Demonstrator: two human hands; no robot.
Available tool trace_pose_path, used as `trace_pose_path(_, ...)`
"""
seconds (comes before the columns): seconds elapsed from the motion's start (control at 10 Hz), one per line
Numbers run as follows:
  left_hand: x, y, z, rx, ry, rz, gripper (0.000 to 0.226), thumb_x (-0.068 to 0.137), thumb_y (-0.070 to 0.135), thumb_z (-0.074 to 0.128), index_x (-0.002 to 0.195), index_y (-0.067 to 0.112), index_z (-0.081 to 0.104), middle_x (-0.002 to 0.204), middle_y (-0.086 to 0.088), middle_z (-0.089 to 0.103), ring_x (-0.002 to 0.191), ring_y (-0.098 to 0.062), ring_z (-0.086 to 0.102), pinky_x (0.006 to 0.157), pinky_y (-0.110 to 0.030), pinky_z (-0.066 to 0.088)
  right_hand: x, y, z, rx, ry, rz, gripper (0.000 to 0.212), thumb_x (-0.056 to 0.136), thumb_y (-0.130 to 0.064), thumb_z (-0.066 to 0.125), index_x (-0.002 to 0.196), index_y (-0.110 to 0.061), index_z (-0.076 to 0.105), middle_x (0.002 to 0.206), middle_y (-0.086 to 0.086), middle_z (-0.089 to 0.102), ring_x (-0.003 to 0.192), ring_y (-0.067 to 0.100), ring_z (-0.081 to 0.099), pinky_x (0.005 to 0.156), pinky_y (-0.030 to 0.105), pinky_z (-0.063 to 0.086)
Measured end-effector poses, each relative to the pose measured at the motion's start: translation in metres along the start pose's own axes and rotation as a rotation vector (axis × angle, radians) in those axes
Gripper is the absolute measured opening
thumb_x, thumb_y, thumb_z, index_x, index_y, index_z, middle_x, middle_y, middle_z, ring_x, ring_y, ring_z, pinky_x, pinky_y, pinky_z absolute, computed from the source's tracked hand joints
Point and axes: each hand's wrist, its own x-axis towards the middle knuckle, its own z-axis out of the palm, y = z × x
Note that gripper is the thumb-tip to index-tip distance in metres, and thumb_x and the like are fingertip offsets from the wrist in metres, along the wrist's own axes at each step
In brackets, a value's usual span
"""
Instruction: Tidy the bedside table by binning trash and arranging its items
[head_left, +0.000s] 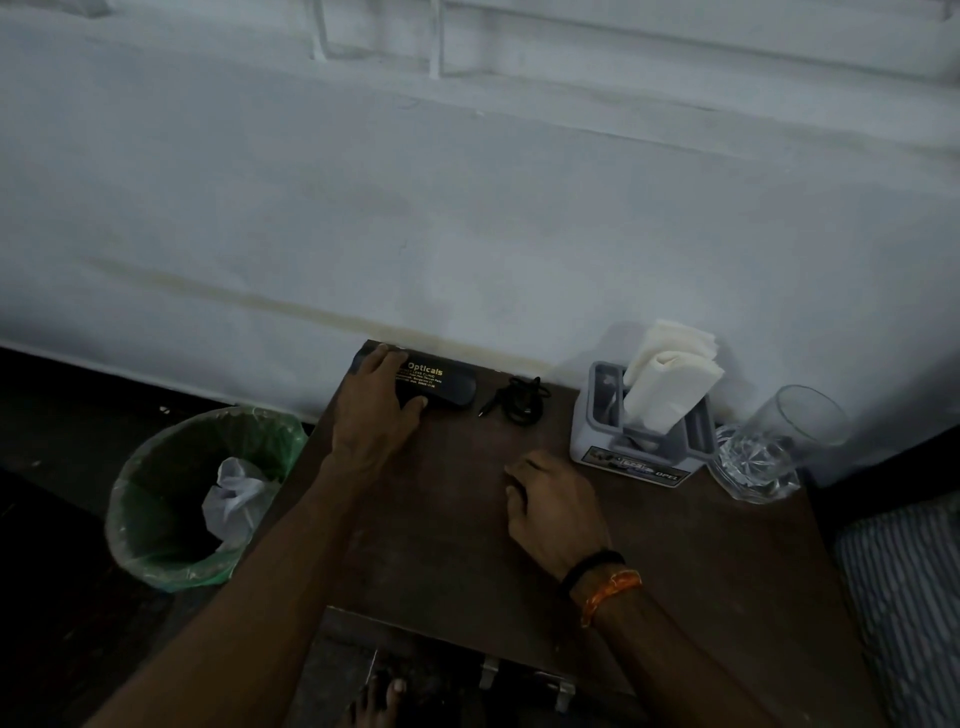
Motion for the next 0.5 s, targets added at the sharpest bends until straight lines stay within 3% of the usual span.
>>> trace_pose_path(0.3, -0.012, 0.013, -0.005, -0.016, 0.047, -0.028, 0.063, 0.077, 0.025, 0.073, 0.133, 0.013, 0.045, 0.14, -0.012, 0.04, 0.117, -0.036, 0.054, 0.09, -0.049, 0.054, -0.012, -0.002, -0.008, 0.011, -0.025, 0.011, 0.031, 0.095, -0.024, 0.05, 0.122, -0.017, 0.062, 0.124, -0.001, 0.058, 0.11, 0.014, 0.056, 0.098, 0.026, 0.045)
trace_pose_path(0.5, -0.04, 0.035, -0.003, 0.034, 0.033, -0.049, 0.052, 0.08, 0.024, 0.07, 0.126, 0.012, 0.049, 0.129, -0.015, 0.044, 0.113, -0.036, 0.049, 0.084, -0.049, 0.053, -0.04, 0.005, -0.018, -0.005, 0.048, 0.188, 0.026, 0.09, -0.026, 0.052, 0.11, -0.02, 0.068, 0.111, -0.001, 0.062, 0.096, 0.018, 0.062, 0.082, 0.031, 0.052)
